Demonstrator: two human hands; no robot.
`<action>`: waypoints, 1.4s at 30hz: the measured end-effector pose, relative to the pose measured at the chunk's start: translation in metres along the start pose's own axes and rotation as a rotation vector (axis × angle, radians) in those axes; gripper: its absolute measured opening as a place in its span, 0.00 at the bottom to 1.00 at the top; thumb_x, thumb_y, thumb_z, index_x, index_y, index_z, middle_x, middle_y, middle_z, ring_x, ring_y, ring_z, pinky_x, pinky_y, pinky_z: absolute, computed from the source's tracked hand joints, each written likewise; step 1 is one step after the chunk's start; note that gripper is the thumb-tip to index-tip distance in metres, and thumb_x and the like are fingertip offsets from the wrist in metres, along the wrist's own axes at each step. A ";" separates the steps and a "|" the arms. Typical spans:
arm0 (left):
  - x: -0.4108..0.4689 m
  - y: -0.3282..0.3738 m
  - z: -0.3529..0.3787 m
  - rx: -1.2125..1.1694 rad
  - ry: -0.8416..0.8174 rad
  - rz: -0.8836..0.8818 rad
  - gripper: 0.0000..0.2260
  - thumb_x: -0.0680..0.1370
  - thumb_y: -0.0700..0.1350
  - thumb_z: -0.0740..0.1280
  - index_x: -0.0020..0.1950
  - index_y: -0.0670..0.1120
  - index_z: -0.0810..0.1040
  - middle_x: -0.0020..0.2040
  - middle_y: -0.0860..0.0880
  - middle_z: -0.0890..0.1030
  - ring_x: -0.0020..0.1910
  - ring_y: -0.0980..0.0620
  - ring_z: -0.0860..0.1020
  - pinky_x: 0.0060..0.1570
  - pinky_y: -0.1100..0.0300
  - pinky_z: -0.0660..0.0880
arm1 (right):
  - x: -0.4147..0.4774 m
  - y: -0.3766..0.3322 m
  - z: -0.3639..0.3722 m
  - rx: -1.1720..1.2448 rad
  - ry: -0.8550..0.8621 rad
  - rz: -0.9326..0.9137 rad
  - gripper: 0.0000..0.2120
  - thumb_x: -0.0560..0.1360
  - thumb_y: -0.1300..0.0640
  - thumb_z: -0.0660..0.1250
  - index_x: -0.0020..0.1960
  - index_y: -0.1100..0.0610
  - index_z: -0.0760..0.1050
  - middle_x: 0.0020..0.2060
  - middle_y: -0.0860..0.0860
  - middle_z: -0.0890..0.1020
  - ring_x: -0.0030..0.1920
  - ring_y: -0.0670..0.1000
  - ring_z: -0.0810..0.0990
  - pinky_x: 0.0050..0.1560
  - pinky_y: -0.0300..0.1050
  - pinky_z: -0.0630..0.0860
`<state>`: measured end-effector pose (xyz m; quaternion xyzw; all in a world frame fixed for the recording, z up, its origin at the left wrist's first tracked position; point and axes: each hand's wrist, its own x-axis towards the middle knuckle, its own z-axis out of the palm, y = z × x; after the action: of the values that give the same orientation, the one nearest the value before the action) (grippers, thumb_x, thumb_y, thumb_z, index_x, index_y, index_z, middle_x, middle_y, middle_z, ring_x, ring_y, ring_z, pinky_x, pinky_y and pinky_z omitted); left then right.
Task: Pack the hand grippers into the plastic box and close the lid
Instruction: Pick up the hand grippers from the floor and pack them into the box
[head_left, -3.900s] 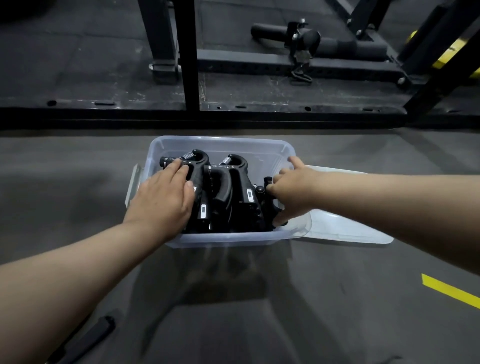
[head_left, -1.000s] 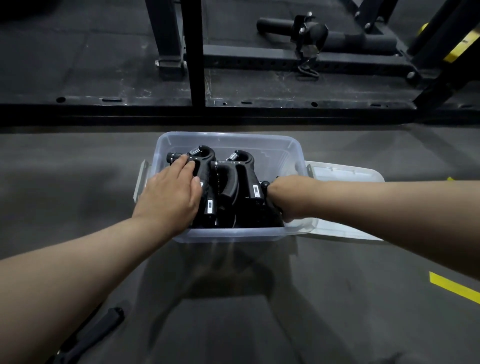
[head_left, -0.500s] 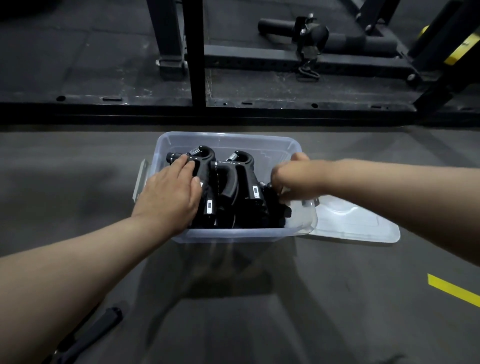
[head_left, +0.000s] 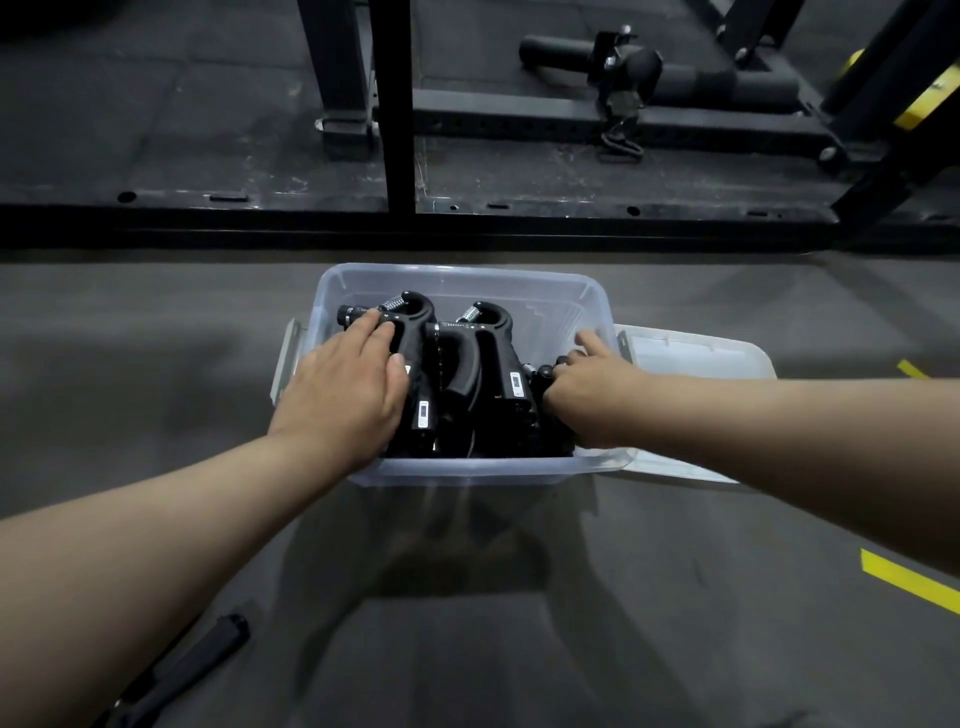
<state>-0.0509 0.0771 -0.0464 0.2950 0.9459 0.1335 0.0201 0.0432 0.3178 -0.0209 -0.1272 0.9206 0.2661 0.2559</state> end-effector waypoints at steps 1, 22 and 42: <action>0.000 0.000 0.000 -0.001 0.001 0.003 0.23 0.81 0.51 0.51 0.73 0.43 0.66 0.75 0.44 0.65 0.73 0.47 0.64 0.71 0.48 0.61 | -0.001 -0.002 0.002 -0.018 0.060 -0.013 0.06 0.73 0.55 0.63 0.46 0.55 0.76 0.48 0.53 0.81 0.50 0.56 0.78 0.64 0.56 0.58; -0.001 0.001 -0.001 0.020 0.015 0.017 0.26 0.79 0.53 0.48 0.72 0.42 0.68 0.74 0.44 0.67 0.73 0.47 0.65 0.70 0.50 0.62 | 0.034 0.048 0.001 0.340 0.037 0.095 0.14 0.79 0.52 0.62 0.62 0.55 0.74 0.58 0.54 0.79 0.58 0.56 0.78 0.64 0.52 0.66; -0.001 0.000 0.000 0.000 0.012 0.007 0.23 0.82 0.51 0.51 0.74 0.43 0.66 0.75 0.45 0.64 0.74 0.48 0.63 0.71 0.50 0.59 | 0.061 0.039 -0.002 0.375 -0.128 0.071 0.12 0.79 0.49 0.63 0.59 0.53 0.76 0.53 0.49 0.81 0.56 0.56 0.79 0.66 0.59 0.68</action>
<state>-0.0499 0.0763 -0.0466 0.2976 0.9449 0.1353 0.0138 -0.0237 0.3427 -0.0356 -0.0276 0.9398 0.1064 0.3235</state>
